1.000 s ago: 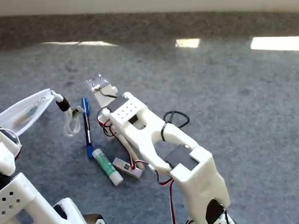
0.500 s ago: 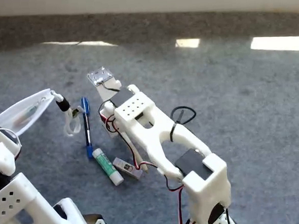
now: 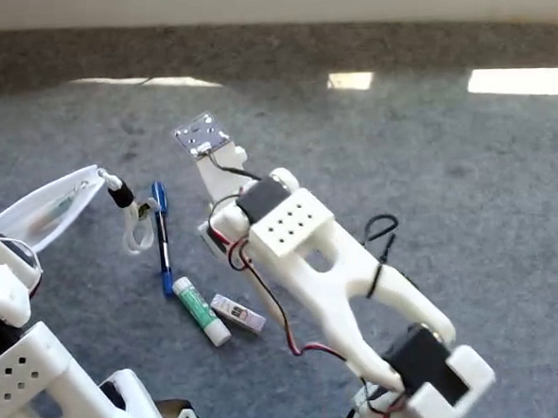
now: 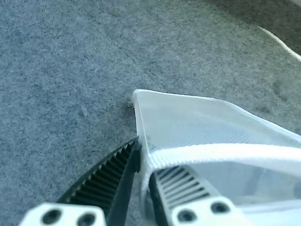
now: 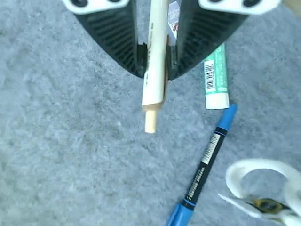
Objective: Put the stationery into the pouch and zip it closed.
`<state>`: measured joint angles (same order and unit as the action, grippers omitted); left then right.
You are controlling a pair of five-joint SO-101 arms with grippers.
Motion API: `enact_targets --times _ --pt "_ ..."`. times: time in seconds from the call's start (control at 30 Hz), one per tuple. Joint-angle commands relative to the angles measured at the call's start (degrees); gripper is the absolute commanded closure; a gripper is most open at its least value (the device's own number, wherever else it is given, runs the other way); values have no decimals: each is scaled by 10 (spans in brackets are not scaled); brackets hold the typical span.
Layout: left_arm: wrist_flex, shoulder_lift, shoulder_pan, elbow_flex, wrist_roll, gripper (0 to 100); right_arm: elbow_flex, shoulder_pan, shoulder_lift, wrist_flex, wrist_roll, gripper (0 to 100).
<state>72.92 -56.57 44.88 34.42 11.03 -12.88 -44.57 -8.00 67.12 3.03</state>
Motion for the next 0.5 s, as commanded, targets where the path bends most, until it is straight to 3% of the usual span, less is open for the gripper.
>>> enact_targets --times 0.0,0.23,0.47 --pt "-16 -1 -12 -8 6 992 -20 -2 -87 -22 5 993" --pt "-18 0 -15 -8 5 990 -130 -4 -233 -95 6 993" --pt "-18 0 -99 -10 4 990 -204 -12 -371 -139 6 993"
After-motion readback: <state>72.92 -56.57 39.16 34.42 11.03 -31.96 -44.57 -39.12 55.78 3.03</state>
